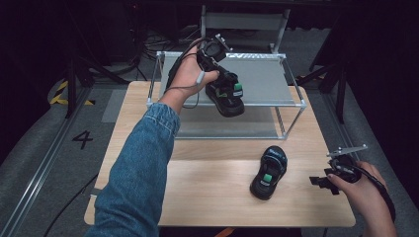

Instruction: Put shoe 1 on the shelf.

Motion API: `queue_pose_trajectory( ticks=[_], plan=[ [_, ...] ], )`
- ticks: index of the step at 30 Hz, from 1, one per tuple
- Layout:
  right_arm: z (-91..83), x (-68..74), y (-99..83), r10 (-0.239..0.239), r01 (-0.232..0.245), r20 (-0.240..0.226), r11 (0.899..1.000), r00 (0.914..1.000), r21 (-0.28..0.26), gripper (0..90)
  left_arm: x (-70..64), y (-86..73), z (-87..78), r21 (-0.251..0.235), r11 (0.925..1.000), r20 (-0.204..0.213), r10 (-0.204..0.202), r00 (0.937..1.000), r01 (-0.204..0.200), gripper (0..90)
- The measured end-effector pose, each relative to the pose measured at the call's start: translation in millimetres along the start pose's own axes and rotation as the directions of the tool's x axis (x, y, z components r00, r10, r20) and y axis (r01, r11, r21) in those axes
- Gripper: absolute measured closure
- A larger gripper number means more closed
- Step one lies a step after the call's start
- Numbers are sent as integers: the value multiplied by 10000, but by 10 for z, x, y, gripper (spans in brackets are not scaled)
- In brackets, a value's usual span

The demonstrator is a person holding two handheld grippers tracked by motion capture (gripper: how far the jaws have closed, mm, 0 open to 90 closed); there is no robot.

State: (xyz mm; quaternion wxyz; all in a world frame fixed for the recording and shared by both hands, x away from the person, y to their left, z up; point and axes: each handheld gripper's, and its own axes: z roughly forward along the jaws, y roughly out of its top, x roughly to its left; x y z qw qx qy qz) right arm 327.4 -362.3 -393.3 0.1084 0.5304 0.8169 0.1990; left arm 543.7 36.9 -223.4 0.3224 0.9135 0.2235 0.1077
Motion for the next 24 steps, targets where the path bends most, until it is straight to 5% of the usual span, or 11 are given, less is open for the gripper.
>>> queue_pose_trajectory(
  ticks=[3, 12, 15, 17, 19, 24],
  plan=[
    [1, -7, -3, 11, -11, 17, 10000, 10000, -21, 311, 1, -30, -22, -339, 9989, -420, -338, 9985, 324, 397],
    [16, 4, 8, -30, 30, 83, 10000, 10000, -15, 306, -167, -167, -355, -1494, 9841, -414, -1031, 9938, 959, 340],
    [22, 11, 18, -54, 53, 76, 10000, 10000, 39, 306, -260, -194, -426, -1483, 9824, -477, -1216, 9914, 1133, 342],
    [34, 13, 23, -66, 66, 84, 10000, 9999, 50, 305, -463, -224, -530, -1575, 9821, -357, -1100, 9933, 1031, 352],
    [43, 12, 26, -50, 49, 66, 10000, 10000, 43, 305, -517, -229, -555, -1637, 9808, -321, -1126, 9931, 1060, 364],
    [61, 31, 51, -129, 128, 55, 9999, 9999, 91, 305, -890, -283, -681, -2383, 9673, 142, -859, 9962, 868, 407]
  ],
)
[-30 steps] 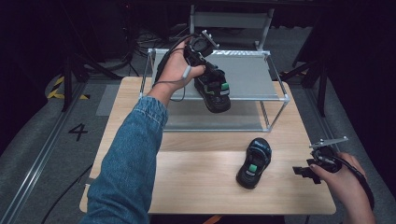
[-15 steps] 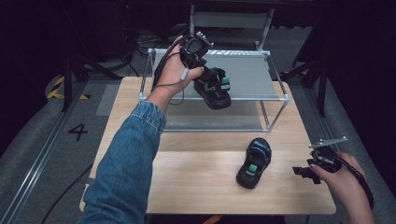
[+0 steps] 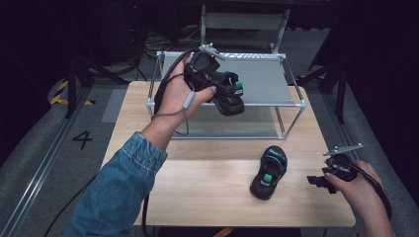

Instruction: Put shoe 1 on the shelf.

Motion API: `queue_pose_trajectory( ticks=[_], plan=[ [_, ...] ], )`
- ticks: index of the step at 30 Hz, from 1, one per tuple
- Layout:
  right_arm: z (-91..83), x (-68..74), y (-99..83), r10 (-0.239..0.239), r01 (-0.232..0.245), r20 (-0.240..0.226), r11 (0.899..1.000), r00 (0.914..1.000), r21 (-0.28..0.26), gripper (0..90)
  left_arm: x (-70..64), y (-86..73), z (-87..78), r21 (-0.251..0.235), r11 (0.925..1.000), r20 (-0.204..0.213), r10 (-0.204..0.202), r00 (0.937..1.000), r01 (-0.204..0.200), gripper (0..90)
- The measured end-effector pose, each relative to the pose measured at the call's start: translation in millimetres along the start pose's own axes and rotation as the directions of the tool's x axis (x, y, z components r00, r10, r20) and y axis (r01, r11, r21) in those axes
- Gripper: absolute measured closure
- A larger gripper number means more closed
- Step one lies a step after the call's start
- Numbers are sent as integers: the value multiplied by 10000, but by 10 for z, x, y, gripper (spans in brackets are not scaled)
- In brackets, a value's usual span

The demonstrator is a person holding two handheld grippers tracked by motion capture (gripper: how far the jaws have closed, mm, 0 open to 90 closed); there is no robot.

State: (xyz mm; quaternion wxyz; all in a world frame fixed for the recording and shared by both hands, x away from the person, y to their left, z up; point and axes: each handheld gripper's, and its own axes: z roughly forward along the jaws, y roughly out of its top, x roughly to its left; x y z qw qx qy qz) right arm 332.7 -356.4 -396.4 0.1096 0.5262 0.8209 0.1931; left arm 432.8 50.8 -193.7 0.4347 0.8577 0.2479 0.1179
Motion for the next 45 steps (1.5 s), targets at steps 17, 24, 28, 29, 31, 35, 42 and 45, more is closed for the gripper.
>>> queue_pose_trajectory(
  ticks=[17, 24, 28, 29, 31, 35, 42, 45],
  plan=[
    [37, -19, 9, 66, -66, -59, 10000, 10000, 9, 306, -280, -387, 447, 1260, 9907, 574, -580, 9967, 504, 707],
    [59, -14, 12, 9, -9, -58, 10000, 10000, 84, 310, -250, -447, 601, 1527, 9880, -188, -196, 9996, 222, 883],
    [73, -21, 9, 16, -16, -65, 10000, 10000, 90, 311, -209, -472, 637, 1697, 9849, -412, -280, 9988, 346, 900],
    [77, -24, 8, -25, 26, -45, 9999, 10000, 125, 311, -206, -470, 633, 1673, 9854, -425, -260, 9988, 327, 900],
    [81, -21, 9, -18, 19, -37, 9999, 10000, 154, 313, -210, -465, 630, 1620, 9863, -519, -222, 9984, 303, 900],
    [84, -10, 12, -40, 41, -32, 9999, 10000, 160, 313, -162, -460, 633, 1671, 9850, -959, -275, 9950, 434, 900],
    [108, -18, 10, -39, 40, -34, 9998, 10000, 207, 314, 63, -507, 675, 1574, 9821, -1382, -819, 9870, 1035, 900],
    [121, -13, 14, -39, 41, -55, 9996, 10000, 269, 313, 136, -510, 710, 1635, 9810, -1722, -758, 9821, 1044, 900]
  ],
)
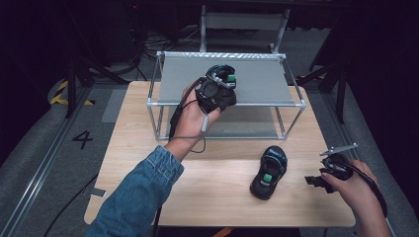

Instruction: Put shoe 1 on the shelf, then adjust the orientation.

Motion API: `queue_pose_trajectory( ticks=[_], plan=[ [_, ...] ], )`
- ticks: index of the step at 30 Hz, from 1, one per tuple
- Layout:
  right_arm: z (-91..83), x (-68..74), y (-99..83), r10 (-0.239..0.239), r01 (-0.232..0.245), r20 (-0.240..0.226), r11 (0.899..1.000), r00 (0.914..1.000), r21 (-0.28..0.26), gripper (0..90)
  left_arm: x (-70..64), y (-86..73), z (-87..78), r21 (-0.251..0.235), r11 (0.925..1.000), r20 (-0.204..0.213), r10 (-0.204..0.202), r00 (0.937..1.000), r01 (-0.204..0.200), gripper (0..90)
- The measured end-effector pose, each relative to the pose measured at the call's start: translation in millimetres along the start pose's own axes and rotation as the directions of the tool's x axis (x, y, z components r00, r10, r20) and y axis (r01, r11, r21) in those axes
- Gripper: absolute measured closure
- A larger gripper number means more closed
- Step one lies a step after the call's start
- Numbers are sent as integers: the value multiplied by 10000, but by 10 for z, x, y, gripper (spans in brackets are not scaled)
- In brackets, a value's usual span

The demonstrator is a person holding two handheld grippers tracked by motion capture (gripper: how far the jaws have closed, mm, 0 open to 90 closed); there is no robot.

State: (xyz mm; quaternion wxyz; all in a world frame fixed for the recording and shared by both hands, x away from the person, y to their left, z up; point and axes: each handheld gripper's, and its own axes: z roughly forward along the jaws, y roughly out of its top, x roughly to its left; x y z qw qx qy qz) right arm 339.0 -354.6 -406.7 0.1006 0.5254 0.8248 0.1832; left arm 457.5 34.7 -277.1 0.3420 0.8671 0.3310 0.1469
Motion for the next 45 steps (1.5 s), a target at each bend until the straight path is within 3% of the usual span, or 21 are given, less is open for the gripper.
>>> queue_pose_trajectory(
  ticks=[8, 12, 15, 20, 26, 27, 33, 37, 38, 41, 45],
  plan=[
    [33, -2, 5, -42, 42, -8, 10000, 10000, 50, 313, 178, -3, 136, -192, 9980, -224, -604, 9979, 600, 900],
    [40, -4, 4, -56, 56, -3, 9999, 10000, 100, 313, 231, 16, 163, -167, 9984, -690, -551, 9961, 541, 900],
    [41, -4, 0, -26, 26, -21, 9999, 10000, 111, 313, 272, 10, 173, -205, 9974, -666, -709, 9953, 696, 900],
    [49, -10, -13, 1, -1, 6, 9999, 10000, 120, 313, 266, 8, 167, -293, 9979, -542, -590, 9968, 575, 887],
    [40, 1, -13, -12, 12, 3, 10000, 10000, 98, 310, 183, -16, 46, -606, 9976, -229, -348, 9991, 333, 684],
    [36, 16, -6, -52, 53, -31, 9999, 10000, 107, 310, 152, -29, -27, -677, 9976, -275, -154, 9995, 135, 643],
    [-17, 92, 28, -244, 237, -490, 9996, 9985, -147, 308, 71, -140, -208, -754, 9971, -220, 106, 9997, -122, 447],
    [-60, 142, 64, -440, 422, -540, 9986, 9976, -331, 308, 53, -240, -291, -629, 9978, -147, 186, 9997, -195, 402],
    [-94, 206, 88, -606, 559, -930, 9971, 9938, -523, 308, 42, -279, -321, -538, 9984, -134, 151, 9998, -158, 388],
    [-154, 293, 119, -940, 841, -1348, 9935, 9864, -769, 308, -15, -432, -409, -376, 9982, 10, 466, 9989, -465, 366],
    [-234, 403, 175, -1342, 1190, -1460, 9870, 9801, -1079, 314, -56, -598, -468, -227, 9983, 143, 536, 9985, -532, 348]
  ],
)
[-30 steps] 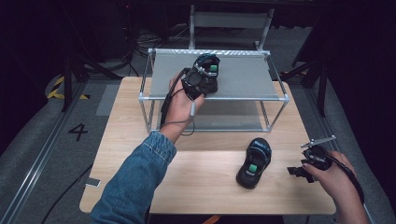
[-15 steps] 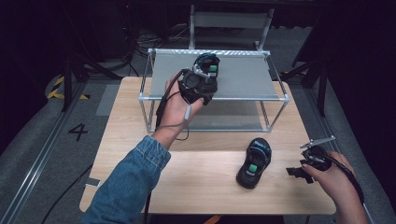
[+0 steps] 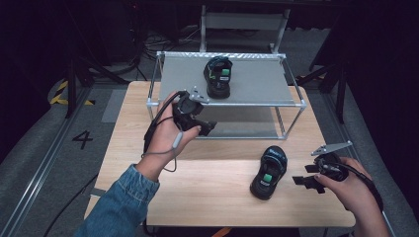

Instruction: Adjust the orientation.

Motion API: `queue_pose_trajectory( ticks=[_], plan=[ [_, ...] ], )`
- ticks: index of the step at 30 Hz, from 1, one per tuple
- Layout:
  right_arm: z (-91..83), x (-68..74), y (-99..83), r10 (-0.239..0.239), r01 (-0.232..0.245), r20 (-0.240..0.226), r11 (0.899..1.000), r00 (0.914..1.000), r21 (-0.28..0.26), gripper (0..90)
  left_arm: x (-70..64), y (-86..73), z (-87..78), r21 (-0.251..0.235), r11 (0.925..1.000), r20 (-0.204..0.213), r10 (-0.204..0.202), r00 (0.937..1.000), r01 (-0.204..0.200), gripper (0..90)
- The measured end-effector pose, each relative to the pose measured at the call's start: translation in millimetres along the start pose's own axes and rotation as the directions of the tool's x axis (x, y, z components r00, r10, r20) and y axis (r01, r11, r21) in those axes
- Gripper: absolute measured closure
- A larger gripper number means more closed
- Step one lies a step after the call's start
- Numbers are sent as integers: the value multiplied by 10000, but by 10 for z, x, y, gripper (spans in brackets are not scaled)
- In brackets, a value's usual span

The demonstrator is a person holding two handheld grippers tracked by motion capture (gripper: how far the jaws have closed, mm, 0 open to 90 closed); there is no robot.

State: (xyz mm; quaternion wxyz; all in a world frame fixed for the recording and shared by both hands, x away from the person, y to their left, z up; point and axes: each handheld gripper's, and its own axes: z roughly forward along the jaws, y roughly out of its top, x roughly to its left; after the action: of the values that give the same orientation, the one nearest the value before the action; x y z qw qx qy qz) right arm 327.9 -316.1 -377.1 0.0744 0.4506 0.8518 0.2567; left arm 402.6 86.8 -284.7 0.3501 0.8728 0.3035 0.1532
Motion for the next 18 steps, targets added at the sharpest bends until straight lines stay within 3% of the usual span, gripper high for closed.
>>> queue_pose_trajectory(
  ticks=[5, 6, 7, 10, 13, 18],
  plan=[
    [-47, 106, 70, -321, 308, -318, 9986, 9990, -423, 349, -7, -181, -43, 427, 9991, 32, 63, 10000, -64, 334],
    [-57, 135, 86, -413, 391, -403, 9978, 9983, -540, 364, 5, -275, -51, 667, 9978, 146, -28, 9999, 18, 334],
    [-76, 176, 116, -697, 660, -590, 9959, 9958, -625, 402, 12, -316, -53, 725, 9974, 174, -45, 9998, 32, 331],
    [-64, 260, 158, -1006, 974, -883, 9944, 9910, -399, 445, 35, -470, -42, 932, 9955, 212, -209, 9996, 188, 331],
    [-2, 343, 203, -1350, 1332, -1237, 9908, 9831, -225, 475, 51, -601, 3, 1249, 9917, -6, -293, 9996, 292, 328],
    [102, 446, 271, -1809, 1810, -1451, 9834, 9727, -128, 521, 39, -762, 77, 1638, 9850, 114, -564, 9983, 538, 321]
  ],
)
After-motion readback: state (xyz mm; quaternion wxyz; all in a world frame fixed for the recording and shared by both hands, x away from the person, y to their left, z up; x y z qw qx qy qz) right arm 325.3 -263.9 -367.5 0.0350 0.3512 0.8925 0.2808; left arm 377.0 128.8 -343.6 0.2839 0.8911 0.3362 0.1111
